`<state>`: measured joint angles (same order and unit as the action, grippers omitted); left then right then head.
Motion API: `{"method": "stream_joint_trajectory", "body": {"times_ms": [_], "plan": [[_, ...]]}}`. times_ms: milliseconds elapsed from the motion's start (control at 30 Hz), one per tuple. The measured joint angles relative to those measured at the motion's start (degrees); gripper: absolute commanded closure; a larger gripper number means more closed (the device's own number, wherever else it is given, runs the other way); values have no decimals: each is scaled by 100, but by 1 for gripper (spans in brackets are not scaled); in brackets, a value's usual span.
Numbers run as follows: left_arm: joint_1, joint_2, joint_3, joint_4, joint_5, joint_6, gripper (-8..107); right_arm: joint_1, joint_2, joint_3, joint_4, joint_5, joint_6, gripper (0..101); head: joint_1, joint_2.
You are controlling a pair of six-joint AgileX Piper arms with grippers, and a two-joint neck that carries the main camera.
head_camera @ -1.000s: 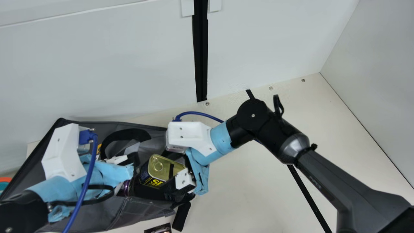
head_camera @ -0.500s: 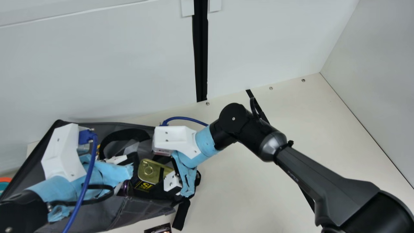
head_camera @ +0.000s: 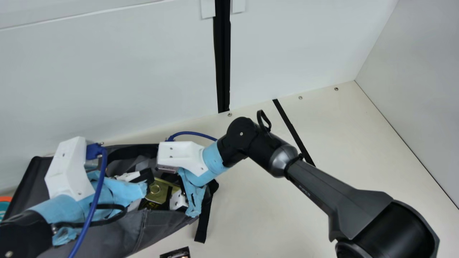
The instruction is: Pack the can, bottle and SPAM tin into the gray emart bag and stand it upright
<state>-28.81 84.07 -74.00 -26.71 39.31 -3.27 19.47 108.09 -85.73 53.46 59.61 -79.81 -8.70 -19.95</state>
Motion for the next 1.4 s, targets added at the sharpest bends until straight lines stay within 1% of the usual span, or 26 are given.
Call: {"method": "stream_joint_trajectory", "body": {"times_ms": [367,700,733,1200,1400], "plan": [[0,0,0,0,0,0,107,8,26,-57,-23,-26,87,41,0,0],[0,0,0,10,15,0,107,-85,-133,115,-17,-5,87,8,0,0],[0,0,0,10,15,0,107,-102,-162,143,-24,6,87,6,0,0],[0,0,0,10,15,0,107,-237,-673,652,138,-3,146,6,0,9],[0,0,0,10,15,0,107,-362,-924,856,183,113,125,6,0,9]]}}
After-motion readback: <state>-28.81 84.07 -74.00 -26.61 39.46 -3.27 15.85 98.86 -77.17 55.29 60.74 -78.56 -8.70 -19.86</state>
